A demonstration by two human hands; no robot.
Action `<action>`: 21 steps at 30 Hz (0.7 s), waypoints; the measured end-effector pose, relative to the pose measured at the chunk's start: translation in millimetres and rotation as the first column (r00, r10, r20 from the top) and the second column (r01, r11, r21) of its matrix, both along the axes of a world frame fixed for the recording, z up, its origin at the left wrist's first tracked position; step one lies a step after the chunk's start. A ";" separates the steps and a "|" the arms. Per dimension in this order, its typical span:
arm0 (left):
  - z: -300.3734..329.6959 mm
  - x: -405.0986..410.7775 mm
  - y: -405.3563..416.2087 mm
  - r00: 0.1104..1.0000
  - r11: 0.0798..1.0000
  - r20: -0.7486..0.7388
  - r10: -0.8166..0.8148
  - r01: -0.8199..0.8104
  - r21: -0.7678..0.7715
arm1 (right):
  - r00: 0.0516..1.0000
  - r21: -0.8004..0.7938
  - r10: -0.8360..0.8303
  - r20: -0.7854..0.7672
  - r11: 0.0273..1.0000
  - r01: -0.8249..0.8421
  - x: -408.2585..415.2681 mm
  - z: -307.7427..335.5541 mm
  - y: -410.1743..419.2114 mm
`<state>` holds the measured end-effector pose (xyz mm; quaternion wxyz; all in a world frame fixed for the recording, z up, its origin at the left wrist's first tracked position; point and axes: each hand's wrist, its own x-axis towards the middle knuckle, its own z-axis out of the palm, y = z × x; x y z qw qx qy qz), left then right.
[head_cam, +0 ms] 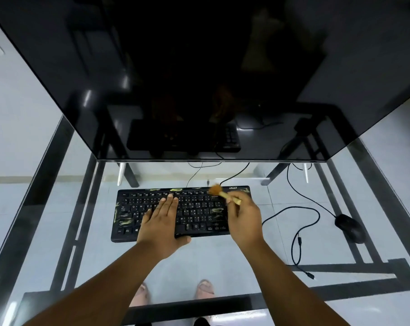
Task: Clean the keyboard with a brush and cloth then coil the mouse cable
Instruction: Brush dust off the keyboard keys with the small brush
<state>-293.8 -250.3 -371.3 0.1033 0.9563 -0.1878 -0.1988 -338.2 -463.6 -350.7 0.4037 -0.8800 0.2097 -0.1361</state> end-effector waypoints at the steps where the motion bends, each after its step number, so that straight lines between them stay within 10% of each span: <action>1: 0.2 -0.5 -1.1 1.000 1.000 0.004 0.008 -0.008 0.000 | 0.997 -0.016 -0.066 0.027 0.998 0.066 -0.7 0.3 -2.6; 21: -1.7 -11.0 -41.5 0.999 0.999 0.015 -0.037 0.037 -0.021 | 0.996 0.111 -0.079 0.047 0.991 0.074 -27.5 2.1 -33.4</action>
